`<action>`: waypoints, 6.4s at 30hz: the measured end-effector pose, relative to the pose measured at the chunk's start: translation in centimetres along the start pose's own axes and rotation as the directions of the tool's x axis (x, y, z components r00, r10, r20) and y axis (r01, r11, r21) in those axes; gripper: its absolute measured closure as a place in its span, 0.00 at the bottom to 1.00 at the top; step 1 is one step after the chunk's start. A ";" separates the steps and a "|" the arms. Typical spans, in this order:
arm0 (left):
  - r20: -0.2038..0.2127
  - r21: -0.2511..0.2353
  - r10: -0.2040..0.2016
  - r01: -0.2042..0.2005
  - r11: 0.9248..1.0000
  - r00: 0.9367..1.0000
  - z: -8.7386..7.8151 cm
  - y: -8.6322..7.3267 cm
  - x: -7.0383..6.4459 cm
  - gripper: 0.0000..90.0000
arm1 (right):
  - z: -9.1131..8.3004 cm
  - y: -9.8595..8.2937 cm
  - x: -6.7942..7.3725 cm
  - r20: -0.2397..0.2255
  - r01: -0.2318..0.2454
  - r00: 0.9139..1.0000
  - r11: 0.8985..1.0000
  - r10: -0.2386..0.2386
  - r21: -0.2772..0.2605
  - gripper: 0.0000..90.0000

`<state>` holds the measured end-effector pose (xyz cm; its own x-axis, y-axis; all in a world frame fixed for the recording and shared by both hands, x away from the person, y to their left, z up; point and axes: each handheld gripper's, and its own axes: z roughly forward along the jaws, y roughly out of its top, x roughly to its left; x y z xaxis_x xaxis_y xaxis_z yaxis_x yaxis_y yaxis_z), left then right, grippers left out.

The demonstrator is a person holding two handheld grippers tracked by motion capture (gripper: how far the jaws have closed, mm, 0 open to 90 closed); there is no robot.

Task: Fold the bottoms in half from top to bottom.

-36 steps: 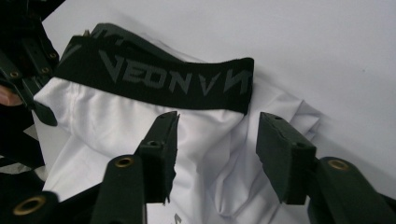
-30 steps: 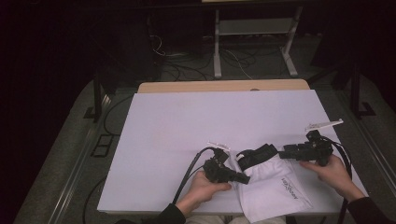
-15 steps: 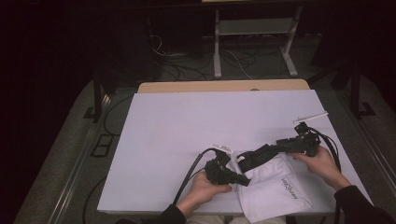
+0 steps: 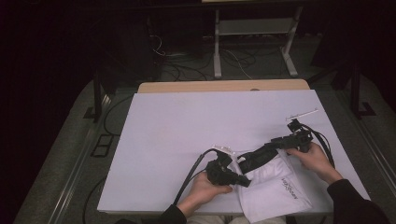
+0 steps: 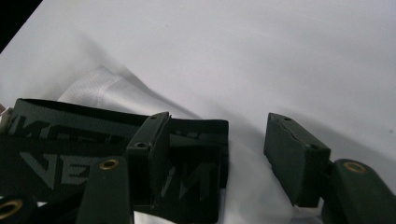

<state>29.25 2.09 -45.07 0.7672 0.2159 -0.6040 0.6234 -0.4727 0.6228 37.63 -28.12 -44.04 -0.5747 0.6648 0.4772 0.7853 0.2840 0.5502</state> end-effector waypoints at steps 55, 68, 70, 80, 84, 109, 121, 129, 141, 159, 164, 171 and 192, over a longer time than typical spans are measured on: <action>-0.212 -0.094 0.112 -0.134 0.986 0.971 -2.7 1.5 -2.1 0.25 | -5.1 -2.7 2.2 -0.192 0.119 0.971 0.987 -0.138 -0.107 0.96; -0.325 -0.190 0.111 -0.179 0.965 0.939 -6.5 2.4 0.4 0.09 | -5.6 -4.0 3.0 -0.212 0.141 0.966 0.989 -0.148 -0.049 0.95; -0.347 -0.206 0.109 -0.189 0.960 0.932 -6.9 2.3 0.8 0.07 | -5.7 -4.3 3.1 -0.215 0.142 0.965 0.989 -0.147 -0.041 0.95; -0.417 -0.274 0.053 -0.181 0.945 0.908 -9.0 1.9 3.2 0.02 | -6.1 -6.0 3.7 -0.250 0.169 0.955 0.986 -0.159 0.016 0.95; -0.427 -0.301 0.034 -0.178 0.937 0.904 -9.6 1.7 3.8 0.01 | -6.1 -6.7 4.0 -0.259 0.177 0.952 0.984 -0.162 0.035 0.94; -0.406 -0.341 0.013 -0.165 0.925 0.914 -9.7 1.2 4.4 0.00 | -6.6 -5.9 3.5 -0.189 0.171 0.967 0.985 -0.172 -0.023 0.49; -0.401 -0.345 0.017 -0.168 0.923 0.916 -9.7 1.2 4.4 0.00 | -4.5 -2.1 2.2 -0.119 0.143 0.982 0.988 -0.150 -0.063 0.89; -0.399 -0.337 0.022 -0.168 0.926 0.917 -9.5 1.2 4.4 0.00 | -1.3 -0.4 2.8 -0.167 0.150 0.976 0.987 -0.140 0.050 0.96; -0.392 -0.316 0.027 -0.162 0.935 0.920 -9.0 1.1 4.5 0.00 | 2.2 0.0 3.4 -0.287 0.196 0.950 0.950 -0.123 0.244 0.98; -0.385 -0.301 0.034 -0.160 0.940 0.922 -8.6 1.0 4.4 0.00 | 0.3 -2.9 6.8 -0.446 0.321 0.874 0.919 -0.194 0.229 0.98; -0.382 -0.294 0.039 -0.161 0.942 0.923 -8.4 1.0 4.4 0.00 | -0.1 -4.3 7.5 -0.450 0.334 0.870 0.913 -0.204 0.233 0.97; -0.380 -0.286 0.040 -0.158 0.945 0.924 -8.1 1.0 4.4 0.00 | 0.0 -6.0 8.4 -0.457 0.360 0.863 0.897 -0.216 0.256 0.96; -0.371 -0.276 0.044 -0.155 0.949 0.927 -7.4 1.1 4.3 0.00 | 1.4 -7.8 9.3 -0.407 0.427 0.870 0.839 -0.279 0.337 0.98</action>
<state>34.36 8.85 -43.36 0.7949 0.4968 -0.3483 0.5140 -0.2463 0.8217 26.51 -23.24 -44.82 -0.8126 0.2176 0.5407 0.4911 0.7552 0.4341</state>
